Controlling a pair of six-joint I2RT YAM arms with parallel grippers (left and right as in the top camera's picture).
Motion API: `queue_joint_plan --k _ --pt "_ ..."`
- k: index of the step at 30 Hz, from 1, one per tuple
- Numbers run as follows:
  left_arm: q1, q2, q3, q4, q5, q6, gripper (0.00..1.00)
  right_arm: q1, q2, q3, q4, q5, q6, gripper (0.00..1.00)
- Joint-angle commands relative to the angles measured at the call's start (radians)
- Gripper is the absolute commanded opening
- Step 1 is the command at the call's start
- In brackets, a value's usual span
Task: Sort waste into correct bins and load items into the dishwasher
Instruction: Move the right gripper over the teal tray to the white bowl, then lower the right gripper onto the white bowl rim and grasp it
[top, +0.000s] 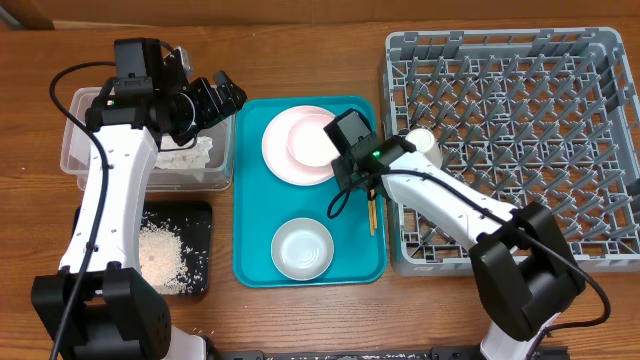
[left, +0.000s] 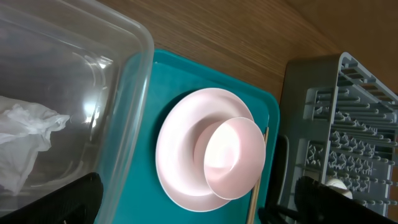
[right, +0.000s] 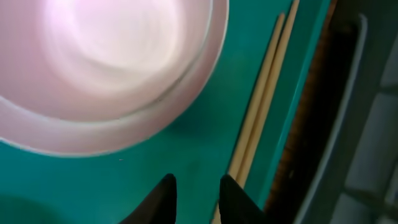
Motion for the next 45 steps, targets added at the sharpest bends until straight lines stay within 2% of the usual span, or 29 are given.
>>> queue_joint_plan --k 1,4,8,12,20,22,24,29,35,45 --pt "-0.002 -0.008 0.026 0.0 -0.007 0.007 1.0 0.014 -0.045 0.089 -0.105 -0.049 0.019 0.25" --pt "-0.002 -0.008 0.026 0.0 -0.007 0.007 1.0 0.025 -0.064 0.132 -0.19 -0.14 0.019 0.25" --pt "-0.002 -0.008 0.026 0.0 -0.007 0.007 1.0 0.04 -0.089 0.15 -0.222 -0.362 0.021 0.25" --pt "-0.002 -0.008 0.026 0.0 -0.007 0.007 1.0 0.076 -0.09 0.144 -0.238 -0.438 0.127 0.25" --pt "-0.002 -0.008 0.026 0.0 -0.007 0.007 1.0 0.244 -0.09 0.087 -0.179 -0.433 0.2 0.3" --pt "-0.002 -0.008 0.026 0.0 -0.007 0.007 1.0 0.291 -0.089 0.082 -0.172 -0.423 0.2 0.34" --pt "-0.002 -0.008 0.026 0.0 -0.007 0.007 1.0 0.344 -0.089 0.082 -0.172 -0.383 0.2 0.38" --pt "-0.002 -0.008 0.026 0.0 -0.007 0.007 1.0 0.449 -0.089 0.082 -0.172 -0.272 0.2 0.39" --pt "-0.002 -0.008 0.026 0.0 -0.007 0.007 1.0 0.498 -0.089 0.064 -0.151 -0.1 0.199 0.42" --pt "-0.002 -0.008 0.026 0.0 -0.007 0.007 1.0 0.499 -0.089 -0.037 -0.072 -0.097 0.199 0.42"
